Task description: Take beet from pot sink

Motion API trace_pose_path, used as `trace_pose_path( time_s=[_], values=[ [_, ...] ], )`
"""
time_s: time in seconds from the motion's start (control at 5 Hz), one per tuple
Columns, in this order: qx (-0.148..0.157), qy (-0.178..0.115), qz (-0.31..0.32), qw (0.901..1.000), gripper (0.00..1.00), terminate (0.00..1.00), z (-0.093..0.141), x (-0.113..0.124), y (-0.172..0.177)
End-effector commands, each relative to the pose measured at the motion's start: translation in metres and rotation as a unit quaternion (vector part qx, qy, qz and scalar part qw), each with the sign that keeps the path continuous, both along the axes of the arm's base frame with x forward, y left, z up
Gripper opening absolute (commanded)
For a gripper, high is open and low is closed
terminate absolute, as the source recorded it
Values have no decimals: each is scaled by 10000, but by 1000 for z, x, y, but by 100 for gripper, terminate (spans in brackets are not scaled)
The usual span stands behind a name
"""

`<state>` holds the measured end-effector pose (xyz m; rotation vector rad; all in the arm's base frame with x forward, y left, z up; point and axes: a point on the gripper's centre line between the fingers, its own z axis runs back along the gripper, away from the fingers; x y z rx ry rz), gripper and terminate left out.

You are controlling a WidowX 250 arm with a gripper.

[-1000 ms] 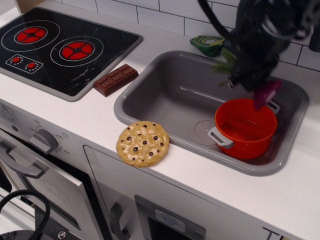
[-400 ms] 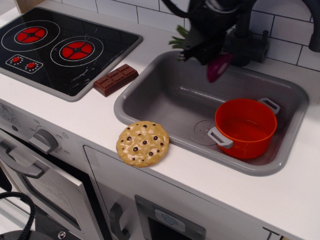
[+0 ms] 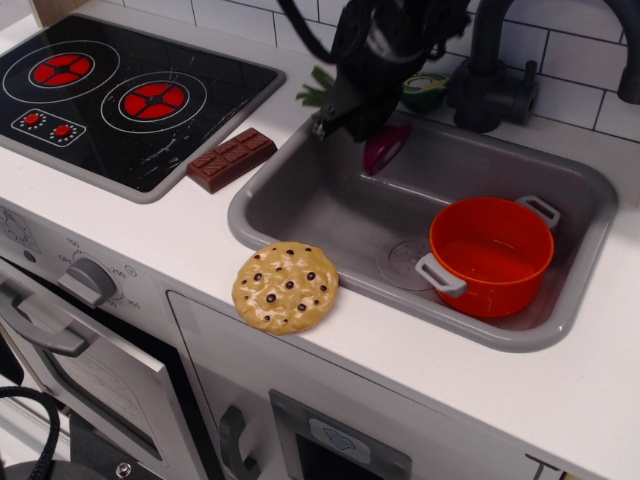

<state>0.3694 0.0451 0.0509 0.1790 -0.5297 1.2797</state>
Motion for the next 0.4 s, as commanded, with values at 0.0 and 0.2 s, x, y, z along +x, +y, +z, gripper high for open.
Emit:
trace_pose_path(
  time_s=[0.0,0.2],
  values=[
    [221,-74,97,9997,100,0,6,8,9],
    [185,-61,124,9997,100,0,10,6,10]
  ],
)
